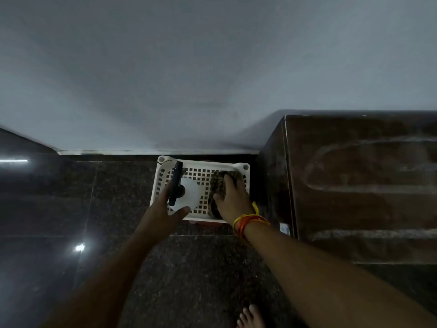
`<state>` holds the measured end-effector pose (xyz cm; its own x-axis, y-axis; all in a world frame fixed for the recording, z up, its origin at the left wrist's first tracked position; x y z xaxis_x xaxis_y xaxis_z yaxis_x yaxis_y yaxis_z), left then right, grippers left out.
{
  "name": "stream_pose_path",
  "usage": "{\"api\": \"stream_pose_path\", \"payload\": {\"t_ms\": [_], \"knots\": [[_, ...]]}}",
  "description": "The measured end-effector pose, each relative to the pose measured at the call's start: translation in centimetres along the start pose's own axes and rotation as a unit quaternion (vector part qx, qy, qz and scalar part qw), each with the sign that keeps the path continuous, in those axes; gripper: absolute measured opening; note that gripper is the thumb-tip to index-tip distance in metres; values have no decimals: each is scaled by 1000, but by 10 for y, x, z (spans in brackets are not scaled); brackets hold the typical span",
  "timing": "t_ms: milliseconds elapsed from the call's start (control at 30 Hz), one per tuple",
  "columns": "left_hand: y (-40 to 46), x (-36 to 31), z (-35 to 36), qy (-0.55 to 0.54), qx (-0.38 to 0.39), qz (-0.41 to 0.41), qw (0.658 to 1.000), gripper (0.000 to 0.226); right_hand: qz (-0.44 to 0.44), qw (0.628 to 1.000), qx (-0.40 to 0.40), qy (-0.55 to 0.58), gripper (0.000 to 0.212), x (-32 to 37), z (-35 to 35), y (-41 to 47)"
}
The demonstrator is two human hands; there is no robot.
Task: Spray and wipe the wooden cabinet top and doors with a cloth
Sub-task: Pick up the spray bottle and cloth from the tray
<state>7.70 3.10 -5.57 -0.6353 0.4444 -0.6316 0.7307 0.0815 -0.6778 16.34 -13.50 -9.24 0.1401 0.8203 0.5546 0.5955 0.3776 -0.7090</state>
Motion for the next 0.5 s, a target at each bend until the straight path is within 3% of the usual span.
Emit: {"api": "stream_pose_path", "payload": {"t_ms": [333, 500], "knots": [[18, -6, -12, -62, -105, 99, 988, 58, 33, 995, 60, -79, 63, -24, 27, 36], [17, -8, -11, -58, -120, 107, 985, 47, 19, 992, 16, -124, 64, -17, 24, 33]]}}
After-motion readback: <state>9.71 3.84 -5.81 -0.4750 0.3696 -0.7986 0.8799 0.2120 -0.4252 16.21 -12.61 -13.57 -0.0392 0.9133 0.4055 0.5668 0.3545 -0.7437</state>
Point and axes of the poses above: each hand's wrist, its own y-axis towards the middle knuckle, its own z-axis out of the palm, x = y × z, the point moved 10 cm from there along y, towards the middle knuckle, and after that the axes turned 15 degrees about x, right-handed, at the moved point
